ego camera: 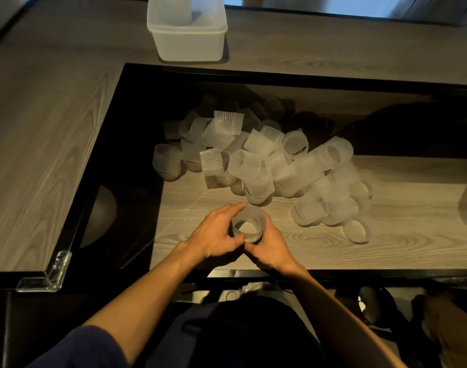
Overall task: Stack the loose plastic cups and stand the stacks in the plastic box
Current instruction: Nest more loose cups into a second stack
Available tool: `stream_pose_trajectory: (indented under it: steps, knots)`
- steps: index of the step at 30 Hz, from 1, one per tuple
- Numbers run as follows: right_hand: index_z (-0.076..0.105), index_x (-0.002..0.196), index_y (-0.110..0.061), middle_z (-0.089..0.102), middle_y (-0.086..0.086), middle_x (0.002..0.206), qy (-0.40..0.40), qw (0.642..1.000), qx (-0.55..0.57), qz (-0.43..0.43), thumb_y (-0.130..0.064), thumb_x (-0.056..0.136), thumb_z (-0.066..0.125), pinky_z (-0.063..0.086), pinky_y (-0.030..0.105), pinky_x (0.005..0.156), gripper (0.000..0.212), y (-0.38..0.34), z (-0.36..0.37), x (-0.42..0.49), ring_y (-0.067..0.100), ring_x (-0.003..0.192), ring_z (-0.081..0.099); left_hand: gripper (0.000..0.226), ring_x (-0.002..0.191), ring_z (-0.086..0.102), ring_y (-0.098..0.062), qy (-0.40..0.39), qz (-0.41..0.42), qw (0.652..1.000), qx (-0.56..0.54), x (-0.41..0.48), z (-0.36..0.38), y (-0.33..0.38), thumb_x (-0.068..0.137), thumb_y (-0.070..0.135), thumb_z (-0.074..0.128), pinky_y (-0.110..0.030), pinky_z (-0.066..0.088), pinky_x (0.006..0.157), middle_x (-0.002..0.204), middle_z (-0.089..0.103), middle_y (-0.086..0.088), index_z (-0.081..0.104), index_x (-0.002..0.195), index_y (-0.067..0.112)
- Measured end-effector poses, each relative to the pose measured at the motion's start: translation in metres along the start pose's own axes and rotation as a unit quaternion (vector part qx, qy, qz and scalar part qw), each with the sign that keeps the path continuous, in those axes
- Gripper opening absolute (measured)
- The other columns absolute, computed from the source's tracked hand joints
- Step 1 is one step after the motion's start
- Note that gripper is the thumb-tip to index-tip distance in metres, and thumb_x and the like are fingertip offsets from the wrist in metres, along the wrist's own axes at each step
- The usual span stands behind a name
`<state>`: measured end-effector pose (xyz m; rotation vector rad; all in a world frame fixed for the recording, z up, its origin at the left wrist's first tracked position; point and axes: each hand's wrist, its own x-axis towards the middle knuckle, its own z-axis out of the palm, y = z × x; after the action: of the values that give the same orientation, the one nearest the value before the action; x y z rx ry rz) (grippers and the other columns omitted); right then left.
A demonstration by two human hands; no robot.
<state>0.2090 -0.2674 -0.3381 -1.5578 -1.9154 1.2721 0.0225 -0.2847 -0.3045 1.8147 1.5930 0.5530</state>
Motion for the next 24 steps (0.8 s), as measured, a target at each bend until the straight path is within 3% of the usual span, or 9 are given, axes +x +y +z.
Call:
stream_pose_trajectory:
  steps: [6, 9, 12, 15, 17, 19, 21, 24]
  knots:
    - [0.046, 0.138, -0.036, 0.06, -0.031, 0.113, 0.009, 1.0, 0.01, 0.014, -0.015, 0.073, 0.085, 0.042, 0.0, 0.081, 0.078, -0.002, -0.002, 0.0, -0.022, 0.106, 0.054, 0.084, 0.132, 0.052, -0.015, 0.0, 0.004, 1.0, -0.018, 0.003, 0.004, -0.003, 0.078, 0.028, 0.08, -0.024, 0.039, 0.113, 0.145, 0.056, -0.002, 0.044, 0.153, 0.018]
    - [0.04, 0.131, -0.046, 0.064, -0.026, 0.108, 0.006, 1.0, 0.009, 0.028, -0.02, 0.074, 0.086, 0.045, 0.005, 0.074, 0.078, -0.003, -0.007, -0.001, -0.018, 0.099, 0.059, 0.083, 0.131, 0.052, -0.015, -0.001, 0.0, 1.0, -0.009, 0.003, 0.008, -0.005, 0.078, 0.03, 0.08, -0.023, 0.039, 0.112, 0.144, 0.056, -0.001, 0.045, 0.153, 0.018]
    - [0.031, 0.149, -0.033, 0.061, -0.021, 0.122, -0.003, 0.999, 0.003, 0.054, -0.031, 0.07, 0.092, 0.043, 0.014, 0.088, 0.099, -0.005, -0.008, -0.001, -0.007, 0.106, 0.059, 0.085, 0.141, 0.041, -0.017, -0.01, 0.008, 0.999, 0.03, 0.003, 0.013, -0.009, 0.08, 0.033, 0.079, -0.02, 0.028, 0.115, 0.153, 0.046, -0.001, 0.04, 0.155, 0.019]
    - [0.018, 0.161, -0.023, 0.054, -0.004, 0.145, -0.011, 0.997, -0.032, 0.07, -0.036, 0.068, 0.09, 0.043, 0.027, 0.103, 0.118, -0.006, -0.007, 0.0, 0.017, 0.129, 0.054, 0.097, 0.151, 0.023, -0.02, -0.057, -0.019, 0.994, 0.095, 0.004, 0.014, -0.013, 0.077, 0.052, 0.075, -0.039, 0.028, 0.122, 0.163, 0.029, 0.0, 0.032, 0.159, 0.023]
    - [0.02, 0.16, -0.025, 0.055, -0.002, 0.145, -0.008, 0.996, -0.042, 0.075, -0.036, 0.069, 0.088, 0.045, 0.032, 0.106, 0.114, -0.005, -0.007, 0.001, 0.02, 0.132, 0.054, 0.095, 0.148, 0.031, -0.02, -0.079, -0.042, 0.993, 0.077, 0.006, 0.011, -0.011, 0.075, 0.059, 0.069, -0.043, 0.034, 0.119, 0.161, 0.033, 0.001, 0.034, 0.157, 0.025]
    - [0.024, 0.157, -0.028, 0.058, -0.003, 0.141, -0.002, 0.996, -0.042, 0.077, -0.038, 0.071, 0.088, 0.048, 0.035, 0.105, 0.107, -0.006, -0.007, 0.002, 0.019, 0.128, 0.057, 0.068, 0.124, 0.056, -0.017, -0.003, -0.05, 0.999, 0.001, 0.011, 0.004, -0.004, 0.08, 0.05, 0.066, -0.039, 0.05, 0.103, 0.14, 0.056, 0.002, 0.054, 0.141, 0.024]
    - [0.028, 0.155, -0.028, 0.059, -0.003, 0.14, 0.003, 0.996, -0.038, 0.081, -0.036, 0.071, 0.088, 0.047, 0.034, 0.105, 0.104, -0.008, -0.007, 0.003, 0.018, 0.127, 0.057, 0.036, 0.091, 0.066, -0.012, 0.133, -0.074, 0.985, -0.082, 0.02, -0.008, 0.009, 0.088, 0.031, 0.065, -0.042, 0.059, 0.083, 0.104, 0.068, 0.005, 0.063, 0.123, 0.024]
    - [0.032, 0.152, -0.026, 0.06, -0.004, 0.136, 0.003, 0.996, -0.052, 0.079, -0.036, 0.07, 0.089, 0.045, 0.03, 0.1, 0.1, -0.009, -0.009, 0.005, 0.018, 0.123, 0.057, 0.042, 0.071, 0.069, -0.01, 0.21, -0.105, 0.959, -0.161, 0.042, -0.025, 0.026, 0.094, 0.025, 0.064, -0.041, 0.061, 0.073, 0.076, 0.068, 0.006, 0.053, 0.135, 0.024]
